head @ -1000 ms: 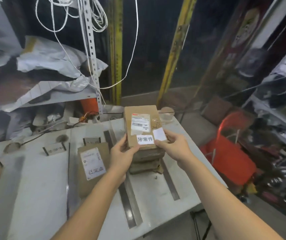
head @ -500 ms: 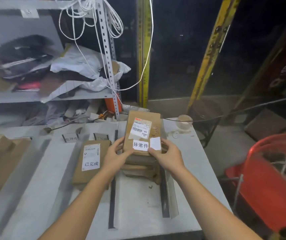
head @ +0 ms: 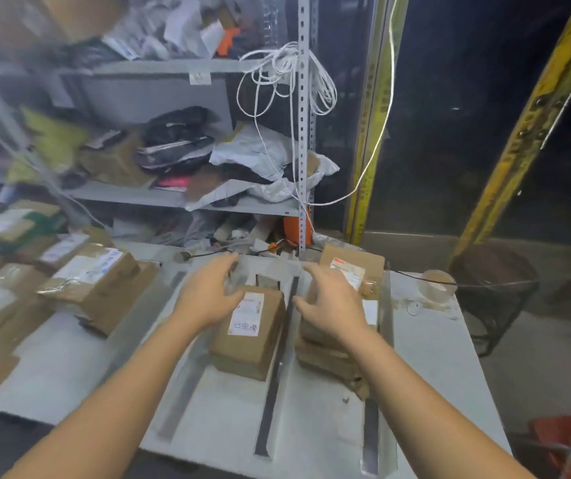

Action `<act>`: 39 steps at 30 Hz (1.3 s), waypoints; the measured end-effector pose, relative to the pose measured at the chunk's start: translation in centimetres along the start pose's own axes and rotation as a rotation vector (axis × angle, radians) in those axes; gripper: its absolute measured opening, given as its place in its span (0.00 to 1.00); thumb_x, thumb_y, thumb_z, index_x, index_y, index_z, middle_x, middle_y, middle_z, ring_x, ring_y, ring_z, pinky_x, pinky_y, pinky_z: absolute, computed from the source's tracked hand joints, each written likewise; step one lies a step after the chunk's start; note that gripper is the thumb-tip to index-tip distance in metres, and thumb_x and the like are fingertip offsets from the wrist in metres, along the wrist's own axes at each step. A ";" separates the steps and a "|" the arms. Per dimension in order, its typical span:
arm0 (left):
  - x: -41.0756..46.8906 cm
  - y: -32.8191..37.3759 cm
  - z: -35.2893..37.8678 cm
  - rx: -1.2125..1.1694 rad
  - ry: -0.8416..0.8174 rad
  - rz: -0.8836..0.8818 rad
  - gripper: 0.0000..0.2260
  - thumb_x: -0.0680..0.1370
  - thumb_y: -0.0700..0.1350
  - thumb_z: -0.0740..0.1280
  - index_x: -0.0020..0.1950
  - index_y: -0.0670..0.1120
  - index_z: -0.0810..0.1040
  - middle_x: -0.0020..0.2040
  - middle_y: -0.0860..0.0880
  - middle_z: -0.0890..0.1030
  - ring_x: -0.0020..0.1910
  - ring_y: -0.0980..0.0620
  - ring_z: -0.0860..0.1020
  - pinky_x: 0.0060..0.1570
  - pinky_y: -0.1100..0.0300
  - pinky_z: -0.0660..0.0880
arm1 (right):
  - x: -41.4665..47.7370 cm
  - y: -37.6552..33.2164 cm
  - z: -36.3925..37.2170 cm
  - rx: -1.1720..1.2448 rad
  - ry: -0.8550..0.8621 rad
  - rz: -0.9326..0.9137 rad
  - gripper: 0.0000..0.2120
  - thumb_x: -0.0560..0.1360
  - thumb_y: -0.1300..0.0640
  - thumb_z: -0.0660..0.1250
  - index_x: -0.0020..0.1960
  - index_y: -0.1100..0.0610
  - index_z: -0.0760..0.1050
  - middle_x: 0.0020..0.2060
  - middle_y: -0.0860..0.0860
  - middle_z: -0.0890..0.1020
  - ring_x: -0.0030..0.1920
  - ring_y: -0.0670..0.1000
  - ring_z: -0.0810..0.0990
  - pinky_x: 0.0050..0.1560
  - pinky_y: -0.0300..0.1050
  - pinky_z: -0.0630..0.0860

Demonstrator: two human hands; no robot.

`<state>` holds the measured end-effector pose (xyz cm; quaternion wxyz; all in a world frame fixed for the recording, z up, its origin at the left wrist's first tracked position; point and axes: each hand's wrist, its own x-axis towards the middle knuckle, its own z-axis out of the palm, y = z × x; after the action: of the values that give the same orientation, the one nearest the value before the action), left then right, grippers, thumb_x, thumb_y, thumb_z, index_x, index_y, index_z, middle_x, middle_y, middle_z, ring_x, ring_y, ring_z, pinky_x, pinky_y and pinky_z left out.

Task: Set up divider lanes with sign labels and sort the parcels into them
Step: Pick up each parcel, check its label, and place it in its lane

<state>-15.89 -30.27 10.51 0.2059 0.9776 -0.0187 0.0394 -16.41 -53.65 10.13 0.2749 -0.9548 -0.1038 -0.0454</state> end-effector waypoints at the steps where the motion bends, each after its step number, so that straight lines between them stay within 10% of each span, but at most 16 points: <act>1: -0.2 -1.2 -1.3 0.086 0.027 -0.009 0.32 0.77 0.55 0.67 0.79 0.50 0.61 0.77 0.51 0.66 0.75 0.49 0.65 0.71 0.47 0.66 | 0.6 -1.4 0.7 -0.026 -0.027 -0.033 0.29 0.76 0.47 0.68 0.75 0.50 0.66 0.72 0.48 0.72 0.73 0.51 0.67 0.70 0.50 0.68; 11: -6.5 -18.7 -13.7 0.566 0.104 -0.183 0.31 0.76 0.54 0.67 0.77 0.51 0.60 0.75 0.51 0.65 0.74 0.49 0.62 0.72 0.49 0.60 | 3.9 -20.5 10.8 -0.171 -0.168 -0.291 0.28 0.77 0.47 0.66 0.75 0.51 0.64 0.71 0.49 0.72 0.69 0.54 0.70 0.61 0.51 0.74; 39: -1.7 -67.1 -30.5 0.429 0.064 -0.336 0.31 0.76 0.53 0.67 0.78 0.52 0.61 0.74 0.51 0.70 0.71 0.48 0.68 0.70 0.51 0.65 | 23.6 -60.4 41.6 -0.037 -0.245 -0.263 0.28 0.76 0.45 0.67 0.74 0.48 0.66 0.63 0.49 0.79 0.57 0.51 0.79 0.49 0.46 0.80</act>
<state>-16.11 43.48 11.28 -0.0020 0.9865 0.1589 0.0386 -5.66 22.62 9.54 0.2342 -0.9363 -0.2596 0.0339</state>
